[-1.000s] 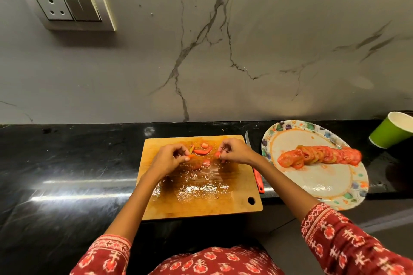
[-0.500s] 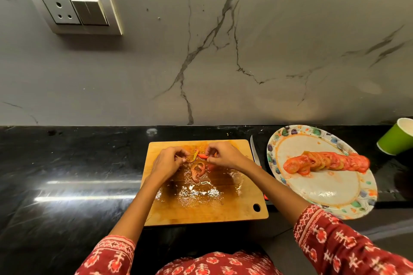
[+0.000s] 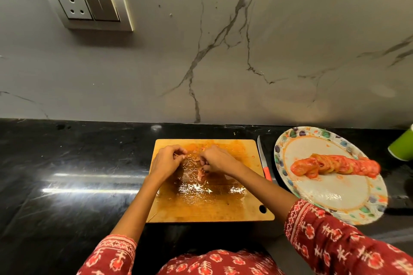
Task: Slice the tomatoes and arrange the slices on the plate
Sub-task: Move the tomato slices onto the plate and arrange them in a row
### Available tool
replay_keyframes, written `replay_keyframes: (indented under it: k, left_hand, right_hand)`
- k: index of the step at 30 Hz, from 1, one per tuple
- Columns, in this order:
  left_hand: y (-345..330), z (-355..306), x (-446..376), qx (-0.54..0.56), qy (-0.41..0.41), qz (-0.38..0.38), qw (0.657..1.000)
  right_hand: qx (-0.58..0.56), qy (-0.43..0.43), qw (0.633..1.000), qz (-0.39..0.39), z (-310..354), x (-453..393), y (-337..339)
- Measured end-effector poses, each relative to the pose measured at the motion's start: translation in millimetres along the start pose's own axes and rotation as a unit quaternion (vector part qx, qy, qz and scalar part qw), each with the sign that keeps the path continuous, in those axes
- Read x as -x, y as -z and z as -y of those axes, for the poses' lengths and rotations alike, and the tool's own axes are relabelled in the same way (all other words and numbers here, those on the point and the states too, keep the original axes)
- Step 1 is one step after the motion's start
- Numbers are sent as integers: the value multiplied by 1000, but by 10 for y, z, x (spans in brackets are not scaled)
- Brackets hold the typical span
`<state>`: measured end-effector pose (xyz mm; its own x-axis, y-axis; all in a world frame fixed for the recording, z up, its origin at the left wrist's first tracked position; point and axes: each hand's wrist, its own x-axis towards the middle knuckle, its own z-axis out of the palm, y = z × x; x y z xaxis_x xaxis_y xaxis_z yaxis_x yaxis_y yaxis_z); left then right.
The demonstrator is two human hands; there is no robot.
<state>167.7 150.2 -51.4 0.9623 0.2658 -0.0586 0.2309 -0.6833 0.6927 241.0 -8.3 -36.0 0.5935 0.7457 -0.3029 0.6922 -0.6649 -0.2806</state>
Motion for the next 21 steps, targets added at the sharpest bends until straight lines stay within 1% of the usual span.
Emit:
replay_keyframes:
  k: [3,5,8,11,13,14,19,21]
  left_hand:
    - [-25,-7,-2,4,-4,2,1000]
    - [-33,-15,-1,5,-6,2,1000]
    - [-23,-24,-3,7,-7,0,1000]
    - [-15,-54,-2,3,-9,-1,1000]
    - [-30,-85,-2,4,-8,-3,1000]
    - [-47,-105,-3,4,-10,-2,1000]
    - [-165,-279,-19,0,-29,20,999]
    - [-187,-342,-36,-7,-31,25,999]
  right_hand:
    - [25,18,999,-19,-1,34,-39]
    - [-2,31,999,-28,-13,62,-11]
    - [-106,26,994,-20,-46,129,118]
    - [-227,21,974,1,-158,218,269]
    - [-269,21,963,24,-249,285,347]
    - [-279,19,960,22,-296,318,375]
    - [-307,-15,949,-64,-556,529,514]
    - [-305,-24,948,-87,-636,607,600]
